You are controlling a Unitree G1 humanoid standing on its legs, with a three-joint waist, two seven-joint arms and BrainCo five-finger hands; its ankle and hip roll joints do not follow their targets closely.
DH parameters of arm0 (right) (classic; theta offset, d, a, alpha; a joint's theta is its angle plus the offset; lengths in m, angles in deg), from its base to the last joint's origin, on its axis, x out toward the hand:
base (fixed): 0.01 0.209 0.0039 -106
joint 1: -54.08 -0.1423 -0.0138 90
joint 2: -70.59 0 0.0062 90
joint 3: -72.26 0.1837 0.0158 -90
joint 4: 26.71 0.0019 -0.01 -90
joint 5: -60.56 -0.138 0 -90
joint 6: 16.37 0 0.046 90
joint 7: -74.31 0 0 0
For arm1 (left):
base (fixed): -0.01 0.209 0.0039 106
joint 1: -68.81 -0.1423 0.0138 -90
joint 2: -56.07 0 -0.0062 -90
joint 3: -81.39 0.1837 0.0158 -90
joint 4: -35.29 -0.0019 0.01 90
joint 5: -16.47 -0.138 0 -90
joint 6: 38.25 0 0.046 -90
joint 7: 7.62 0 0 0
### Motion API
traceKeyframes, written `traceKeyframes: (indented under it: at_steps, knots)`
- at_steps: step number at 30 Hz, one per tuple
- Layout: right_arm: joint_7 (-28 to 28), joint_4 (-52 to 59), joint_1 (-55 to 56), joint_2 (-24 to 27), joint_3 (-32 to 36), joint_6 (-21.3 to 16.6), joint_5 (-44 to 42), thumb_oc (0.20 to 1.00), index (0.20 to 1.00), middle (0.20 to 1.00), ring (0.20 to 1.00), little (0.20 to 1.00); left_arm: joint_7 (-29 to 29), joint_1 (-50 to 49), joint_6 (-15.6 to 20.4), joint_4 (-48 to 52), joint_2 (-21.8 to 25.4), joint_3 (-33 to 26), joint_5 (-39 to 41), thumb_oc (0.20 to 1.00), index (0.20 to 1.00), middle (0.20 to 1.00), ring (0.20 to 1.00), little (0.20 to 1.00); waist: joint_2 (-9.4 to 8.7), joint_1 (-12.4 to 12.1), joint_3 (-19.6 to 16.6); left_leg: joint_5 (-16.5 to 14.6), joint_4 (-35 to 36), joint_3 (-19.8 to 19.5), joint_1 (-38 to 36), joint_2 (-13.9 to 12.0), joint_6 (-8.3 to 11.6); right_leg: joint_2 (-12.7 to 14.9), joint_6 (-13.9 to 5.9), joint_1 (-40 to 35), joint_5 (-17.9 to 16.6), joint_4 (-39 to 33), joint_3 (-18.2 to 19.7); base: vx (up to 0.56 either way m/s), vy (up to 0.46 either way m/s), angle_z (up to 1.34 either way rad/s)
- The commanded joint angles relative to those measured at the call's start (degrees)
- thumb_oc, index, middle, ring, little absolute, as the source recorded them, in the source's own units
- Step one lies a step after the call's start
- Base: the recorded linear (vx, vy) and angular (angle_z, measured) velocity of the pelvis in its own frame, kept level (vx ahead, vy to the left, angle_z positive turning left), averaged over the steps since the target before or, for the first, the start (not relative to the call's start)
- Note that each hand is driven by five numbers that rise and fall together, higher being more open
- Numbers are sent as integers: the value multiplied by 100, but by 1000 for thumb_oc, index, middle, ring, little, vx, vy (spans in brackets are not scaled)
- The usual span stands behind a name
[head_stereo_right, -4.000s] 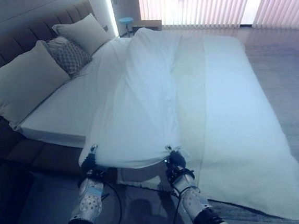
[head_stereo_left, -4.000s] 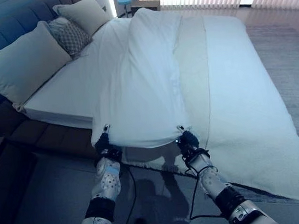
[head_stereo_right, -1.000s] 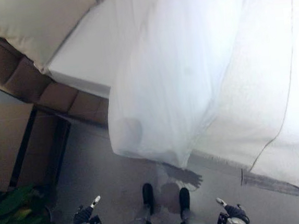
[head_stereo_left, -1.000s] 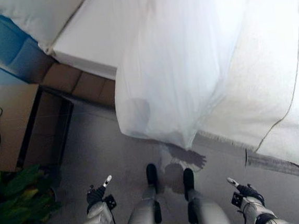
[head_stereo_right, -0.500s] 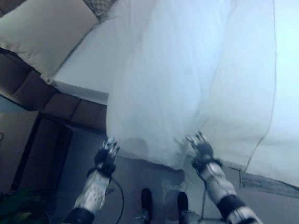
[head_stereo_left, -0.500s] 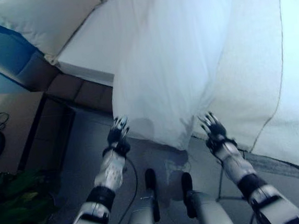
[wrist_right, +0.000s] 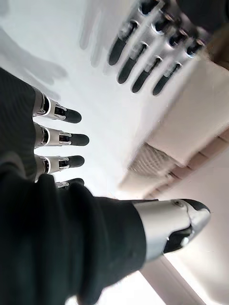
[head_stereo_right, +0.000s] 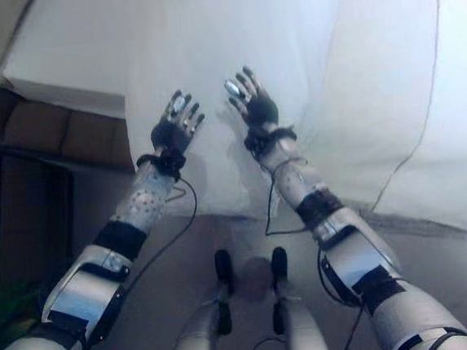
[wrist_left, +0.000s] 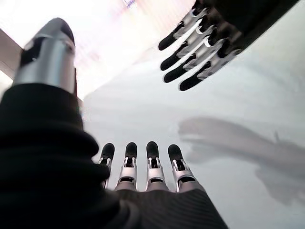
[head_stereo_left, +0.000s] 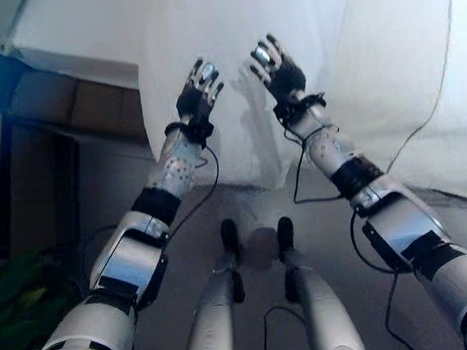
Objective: Make the bed
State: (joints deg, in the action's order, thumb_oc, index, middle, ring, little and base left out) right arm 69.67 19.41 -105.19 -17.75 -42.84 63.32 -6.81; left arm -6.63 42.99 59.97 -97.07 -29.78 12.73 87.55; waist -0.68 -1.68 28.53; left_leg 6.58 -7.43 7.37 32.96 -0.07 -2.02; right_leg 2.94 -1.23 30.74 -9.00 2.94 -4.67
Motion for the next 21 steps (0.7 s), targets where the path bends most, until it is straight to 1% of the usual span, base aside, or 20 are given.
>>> traceKeyframes:
  at_steps: [1, 2, 3, 4, 5, 6, 7, 8, 9, 10, 11, 12, 13, 14, 15, 16, 17, 18, 19, 21]
  knots:
    - [-110, -65, -658, 247, -9, -364, -255, 1000, 1000, 1000, 1000, 1000, -39, 835, 262, -221, 181, 61, 28, 1000, 1000, 1000, 1000, 1000, -47, 19, 122, -271, 54, -222, 170, 190, 560, 57, -652, 76, 111, -209, -110, 3, -40, 36]
    - [-105, -85, -693, 248, -10, -364, -260, 1000, 1000, 1000, 1000, 1000, -45, 866, 261, -237, 187, 59, 31, 1000, 1000, 1000, 1000, 1000, -44, 29, 121, -263, 46, -230, 204, 190, 562, 57, -652, 96, 93, -224, -119, 7, -59, 26]
    - [-167, -221, -819, 220, -91, -366, -326, 1000, 1000, 1000, 1000, 1000, 3, 983, 236, -379, 193, 45, 26, 1000, 1000, 1000, 1000, 1000, -46, 8, 123, -243, 52, -283, 369, 163, 581, 62, -635, 253, 59, -271, -173, 17, -92, 14]
    - [-298, -562, -1083, 184, -190, -396, -409, 1000, 1000, 1000, 1000, 1000, 128, 1260, 287, -663, 232, 88, 6, 1000, 1000, 1000, 1000, 1000, -59, 5, 125, -226, -12, -378, 720, 170, 610, 32, -615, 519, 16, -247, -216, 16, -92, 7]
    - [-299, -584, -1127, 184, -195, -398, -415, 1000, 1000, 1000, 1000, 1000, 128, 1299, 290, -681, 238, 88, 8, 1000, 1000, 1000, 1000, 1000, -54, 14, 124, -226, -40, -386, 773, 169, 612, 31, -612, 562, 14, -235, -224, 28, -119, 9]
    - [-550, -954, -1339, 203, -316, -433, -363, 1000, 1000, 1000, 1000, 1000, 373, 1484, 390, -929, 338, 103, -62, 1000, 1000, 1000, 1000, 1000, -76, -36, 127, -231, -107, -508, 1072, 159, 626, 26, -603, 843, 11, -195, -302, 25, -84, 9]
    - [-774, -1217, -1430, 271, -375, -436, -266, 1000, 1000, 1000, 1000, 1000, 541, 1516, 469, -1065, 341, 103, -50, 1000, 1000, 1000, 1000, 1000, -47, -23, 127, -219, -135, -511, 1276, 149, 644, 34, -593, 1047, 28, -145, -335, 26, -83, 10]
    - [-791, -1239, -1479, 275, -382, -433, -257, 1000, 1000, 1000, 1000, 1000, 557, 1552, 479, -1071, 335, 101, -52, 1000, 1000, 1000, 1000, 1000, -31, -15, 127, -216, -156, -523, 1326, 150, 646, 36, -590, 1094, 36, -118, -347, 25, -56, 9]
    - [-954, -1292, -1529, 259, -437, -403, -209, 1000, 1000, 1000, 1000, 1000, 820, 1620, 580, -1176, 356, 116, -40, 1000, 1000, 1000, 1000, 1000, 16, 2, 127, -174, -137, -577, 1620, 130, 671, 50, -578, 1408, 67, -30, -397, 9, -26, 9]
    - [-962, -1288, -1542, 262, -438, -401, -206, 1000, 1000, 1000, 1000, 1000, 828, 1634, 580, -1175, 358, 115, -42, 1000, 1000, 1000, 1000, 1000, 22, 9, 127, -171, -147, -585, 1645, 132, 672, 53, -576, 1432, 73, -13, -405, 38, -45, 13]
    - [-1149, -1466, -1560, 285, -569, -388, -97, 1000, 1000, 1000, 1000, 1000, 1061, 1675, 627, -1371, 361, 141, -25, 1000, 1000, 1000, 1000, 1000, 60, 23, 127, -135, -89, -589, 1893, 123, 710, 83, -562, 1724, 99, 57, -441, 33, -18, 12]
    - [-1265, -1605, -1621, 357, -710, -337, 97, 1000, 1000, 1000, 1000, 1000, 1191, 1726, 653, -1480, 411, 209, -87, 1000, 1000, 1000, 1000, 1000, 68, 25, 127, -123, -64, -594, 2011, 145, 721, 80, -554, 1844, 110, 77, -436, 35, -17, 13]
    - [-1287, -1617, -1676, 360, -715, -326, 120, 1000, 1000, 1000, 1000, 1000, 1209, 1780, 653, -1495, 411, 201, -95, 1000, 1000, 1000, 1000, 1000, 81, 34, 127, -114, -77, -601, 2066, 149, 721, 86, -552, 1904, 119, 107, -443, 31, 7, 10]
    - [-1466, -1714, -1665, 385, -862, -258, 314, 1000, 1000, 1000, 1000, 1000, 1422, 1781, 684, -1639, 514, 340, -274, 1000, 1000, 1000, 1000, 1000, 74, 52, 127, -128, -101, -617, 2343, 145, 737, 119, -550, 2162, 124, 138, -466, 33, -1, 11]
    - [-1594, -1753, -1673, 382, -886, -254, 389, 1000, 1000, 1000, 1000, 1000, 1527, 1813, 701, -1645, 516, 366, -316, 1000, 1000, 1000, 1000, 1000, 77, 57, 127, -146, -161, -624, 2505, 158, 740, 135, -547, 2321, 144, 176, -477, 33, -1, 9]
    - [-1600, -1749, -1679, 383, -886, -252, 392, 1000, 1000, 1000, 1000, 1000, 1532, 1819, 700, -1642, 517, 365, -319, 1000, 1000, 1000, 1000, 1000, 79, 59, 127, -149, -173, -627, 2520, 158, 740, 136, -547, 2333, 147, 185, -479, 38, -1, 7]
    - [-1743, -1796, -1564, 349, -861, -241, 516, 1000, 1000, 1000, 1000, 1000, 1676, 1716, 748, -1628, 488, 344, -286, 1000, 1000, 1000, 1000, 1000, 108, 69, 127, -218, -331, -635, 2819, 201, 719, 161, -529, 2620, 198, 278, -468, 27, 8, 5]
    - [-1760, -1781, -1568, 352, -859, -239, 532, 1000, 1000, 1000, 1000, 1000, 1689, 1718, 750, -1612, 489, 341, -291, 1000, 1000, 1000, 1000, 1000, 115, 69, 127, -232, -371, -638, 2857, 201, 716, 163, -528, 2651, 211, 308, -471, 59, 15, 6]
    - [-1836, -1735, -1458, 296, -843, -235, 633, 1000, 1000, 1000, 1000, 1000, 1793, 1653, 764, -1571, 449, 301, -323, 1000, 1000, 1000, 1000, 1000, 147, 73, 127, -277, -483, -655, 3060, 225, 704, 193, -501, 2878, 257, 424, -449, 30, 10, 4]
    - [-1922, -1713, -1411, 286, -844, -240, 715, 1000, 1000, 1000, 1000, 1000, 1856, 1602, 775, -1542, 443, 256, -333, 1000, 1000, 1000, 1000, 1000, 168, 76, 127, -307, -559, -669, 3175, 241, 695, 207, -493, 2998, 288, 510, -428, 34, 26, 7]
